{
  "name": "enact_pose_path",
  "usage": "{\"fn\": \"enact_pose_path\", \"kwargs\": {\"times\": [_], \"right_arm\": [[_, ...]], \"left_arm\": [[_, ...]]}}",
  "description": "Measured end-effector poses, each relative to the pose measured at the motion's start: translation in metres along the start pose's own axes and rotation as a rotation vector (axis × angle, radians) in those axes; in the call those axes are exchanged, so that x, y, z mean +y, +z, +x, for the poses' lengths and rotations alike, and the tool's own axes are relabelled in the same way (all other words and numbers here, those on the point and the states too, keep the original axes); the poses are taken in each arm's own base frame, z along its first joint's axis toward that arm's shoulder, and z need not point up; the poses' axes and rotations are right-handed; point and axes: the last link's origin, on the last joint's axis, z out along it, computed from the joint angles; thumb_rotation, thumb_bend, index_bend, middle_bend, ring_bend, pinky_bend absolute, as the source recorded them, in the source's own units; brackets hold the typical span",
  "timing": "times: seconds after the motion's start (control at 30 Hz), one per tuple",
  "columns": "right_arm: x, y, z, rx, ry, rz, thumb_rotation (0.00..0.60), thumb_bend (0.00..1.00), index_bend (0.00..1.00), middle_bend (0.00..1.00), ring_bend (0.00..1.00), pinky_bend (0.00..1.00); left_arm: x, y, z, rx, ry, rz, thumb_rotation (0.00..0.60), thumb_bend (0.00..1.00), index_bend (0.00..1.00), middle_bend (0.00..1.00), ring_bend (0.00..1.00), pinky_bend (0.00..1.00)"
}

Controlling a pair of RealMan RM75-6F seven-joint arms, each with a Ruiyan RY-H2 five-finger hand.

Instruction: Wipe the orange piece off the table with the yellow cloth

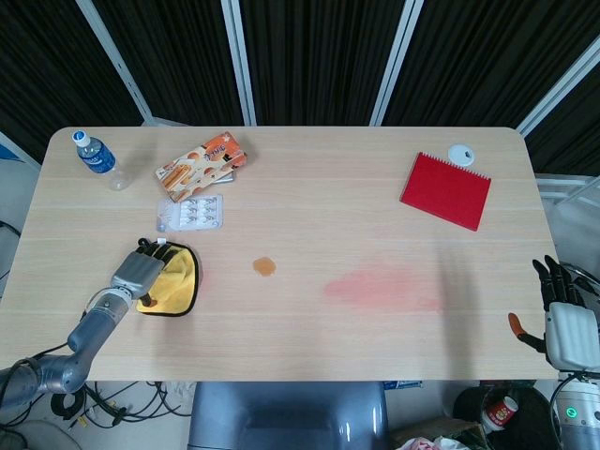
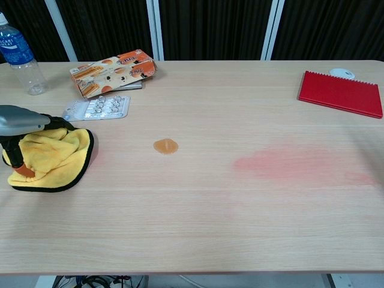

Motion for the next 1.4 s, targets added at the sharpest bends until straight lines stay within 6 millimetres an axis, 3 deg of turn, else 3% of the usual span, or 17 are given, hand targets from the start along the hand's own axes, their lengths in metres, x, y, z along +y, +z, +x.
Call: {"fn": "enact_pose_path", "kwargs": {"times": [1.03,1.2,1.27,1.4], "right_arm": [[-0.0001,-0.0010,0.0009,0.005,0.006,0.000,0.600,0.22,0.01,0.00,0.00,0.19],[-0.0003,-0.0011,0.0009,0.005,0.007,0.000,0.600,0.22,0.01,0.00,0.00,0.19],[-0.0003,-0.0011,0.0008,0.005,0.007,0.000,0.600,0.22,0.01,0.00,0.00,0.19],[-0.0001,-0.0011,0.0009,0.005,0.008,-0.001,0.600,0.22,0.01,0.00,0.00,0.19]], "left_arm": [[0.0011,0.0009,-0.0027,-0.008,0.007,0.001,0.600,0.05,0.05,0.05,0.01,0.16],[0.0014,0.0010,-0.0028,-0.005,0.005,0.003,0.600,0.11,0.11,0.13,0.11,0.30],[0.0011,0.0011,-0.0029,-0.002,0.003,0.005,0.600,0.17,0.19,0.20,0.18,0.38],[0.0007,0.0014,-0.0021,0.014,-0.001,0.012,0.600,0.34,0.43,0.42,0.39,0.61]]}}
